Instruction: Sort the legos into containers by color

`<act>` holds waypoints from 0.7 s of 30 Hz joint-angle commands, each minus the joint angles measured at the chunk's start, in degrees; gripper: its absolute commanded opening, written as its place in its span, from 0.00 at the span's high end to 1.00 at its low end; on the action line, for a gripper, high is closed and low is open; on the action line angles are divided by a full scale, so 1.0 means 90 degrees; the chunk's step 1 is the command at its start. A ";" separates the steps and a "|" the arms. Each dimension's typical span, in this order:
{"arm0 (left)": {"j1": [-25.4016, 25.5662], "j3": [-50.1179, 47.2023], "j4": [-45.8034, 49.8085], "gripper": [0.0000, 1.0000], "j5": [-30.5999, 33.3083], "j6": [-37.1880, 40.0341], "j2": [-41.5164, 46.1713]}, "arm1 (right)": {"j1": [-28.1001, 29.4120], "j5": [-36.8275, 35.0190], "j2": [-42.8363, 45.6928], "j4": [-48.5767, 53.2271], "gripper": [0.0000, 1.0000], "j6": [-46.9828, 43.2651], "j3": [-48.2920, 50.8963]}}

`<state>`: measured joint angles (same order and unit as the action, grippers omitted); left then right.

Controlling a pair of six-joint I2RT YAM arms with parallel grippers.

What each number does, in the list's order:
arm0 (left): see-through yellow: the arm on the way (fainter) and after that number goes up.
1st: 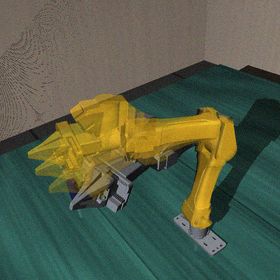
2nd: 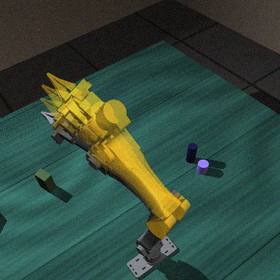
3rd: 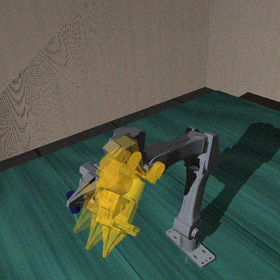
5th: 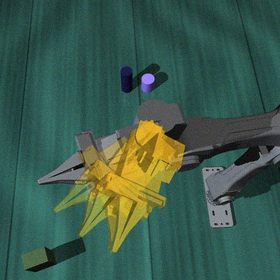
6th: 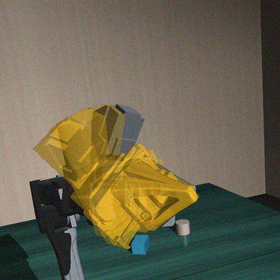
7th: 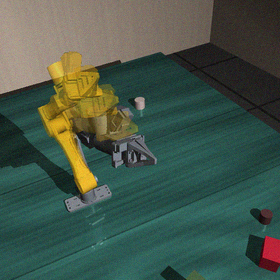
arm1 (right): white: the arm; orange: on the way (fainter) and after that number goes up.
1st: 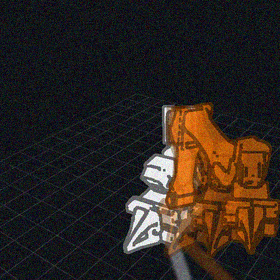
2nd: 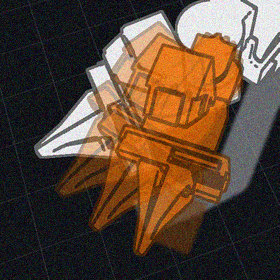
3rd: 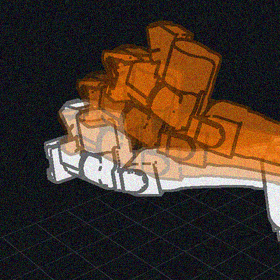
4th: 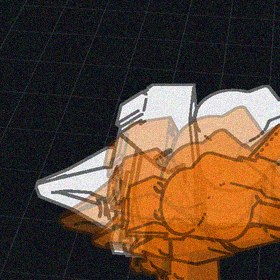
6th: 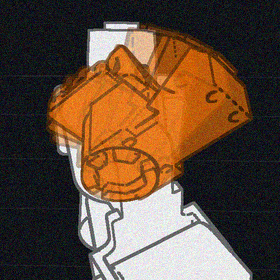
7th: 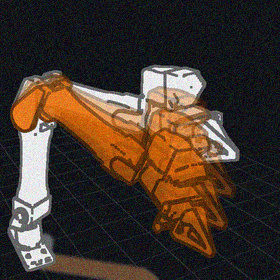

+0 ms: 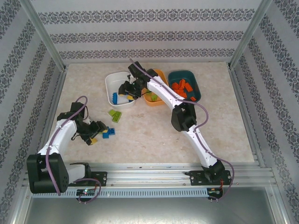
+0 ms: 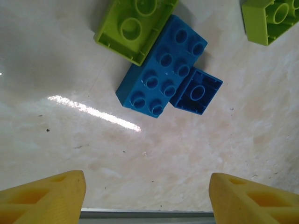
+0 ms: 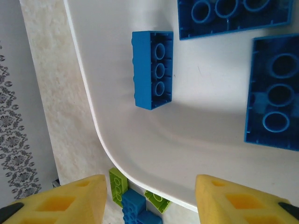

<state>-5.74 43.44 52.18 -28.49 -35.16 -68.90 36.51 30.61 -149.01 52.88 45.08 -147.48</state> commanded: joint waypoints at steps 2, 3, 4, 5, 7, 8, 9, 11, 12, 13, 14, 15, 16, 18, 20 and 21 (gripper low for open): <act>-0.0042 -0.0120 -0.0317 0.32 -0.0004 -0.0067 -0.0243 | 0.0086 0.0115 0.0621 -0.0099 0.46 -0.0063 0.0001; -0.0027 -0.0127 -0.0346 0.32 0.0018 -0.0068 -0.0295 | 0.0093 0.0119 0.0767 -0.0160 0.45 -0.0068 0.0093; -0.0003 -0.0137 -0.0406 0.33 0.0040 -0.0059 -0.0356 | 0.0118 0.0118 0.0960 -0.0235 0.45 -0.0063 0.0238; 0.0026 -0.0149 -0.0462 0.33 0.0073 -0.0064 -0.0434 | 0.0137 0.0107 0.1153 -0.0313 0.45 -0.0050 0.0412; 0.0121 -0.0139 -0.0545 0.34 0.0142 -0.0052 -0.0624 | 0.0174 0.0071 0.1542 -0.0402 0.45 -0.0072 0.0756; 0.0191 -0.0106 -0.0561 0.34 0.0207 -0.0029 -0.0748 | 0.0200 0.0043 0.1777 -0.0448 0.44 -0.0089 0.0987; 0.0266 -0.0067 -0.0564 0.34 0.0299 0.0012 -0.0849 | 0.0227 0.0017 0.1982 -0.0523 0.44 -0.0102 0.1242; 0.0417 0.0096 -0.0522 0.35 0.0519 0.0152 -0.1093 | 0.0282 -0.0025 0.2500 -0.0811 0.44 -0.0088 0.1961; 0.0475 0.0176 -0.0503 0.35 0.0616 0.0220 -0.1191 | 0.0306 -0.0037 0.2726 -0.0965 0.44 -0.0060 0.2297; 0.0533 0.0270 -0.0469 0.36 0.0734 0.0310 -0.1295 | 0.0332 -0.0049 0.2959 -0.1139 0.44 -0.0013 0.2682; 0.0570 0.0352 -0.0426 0.38 0.0845 0.0406 -0.1397 | 0.0335 -0.0067 0.3229 -0.1318 0.44 0.0050 0.3126; 0.0590 0.0413 -0.0379 0.39 0.0914 0.0497 -0.1493 | 0.0336 -0.0077 0.3434 -0.1485 0.44 0.0117 0.3474; 0.0616 0.0471 -0.0325 0.40 0.0991 0.0593 -0.1588 | 0.0330 -0.0099 0.3657 -0.1661 0.44 0.0188 0.3872; 0.0646 0.0534 -0.0272 0.40 0.1119 0.0755 -0.1751 | 0.0304 -0.0147 0.4028 -0.1945 0.44 0.0285 0.4518; 0.0665 0.0562 -0.0292 0.40 0.1210 0.0896 -0.1920 | 0.0279 -0.0198 0.4325 -0.2111 0.44 0.0341 0.5019; 0.0676 0.0569 -0.0318 0.40 0.1214 0.0938 -0.1997 | 0.0253 -0.0216 0.4424 -0.2148 0.44 0.0351 0.5160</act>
<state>-0.34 47.59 48.40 -20.43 -30.33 -85.32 39.31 30.41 -111.07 37.19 46.78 -105.10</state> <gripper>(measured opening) 0.596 0.562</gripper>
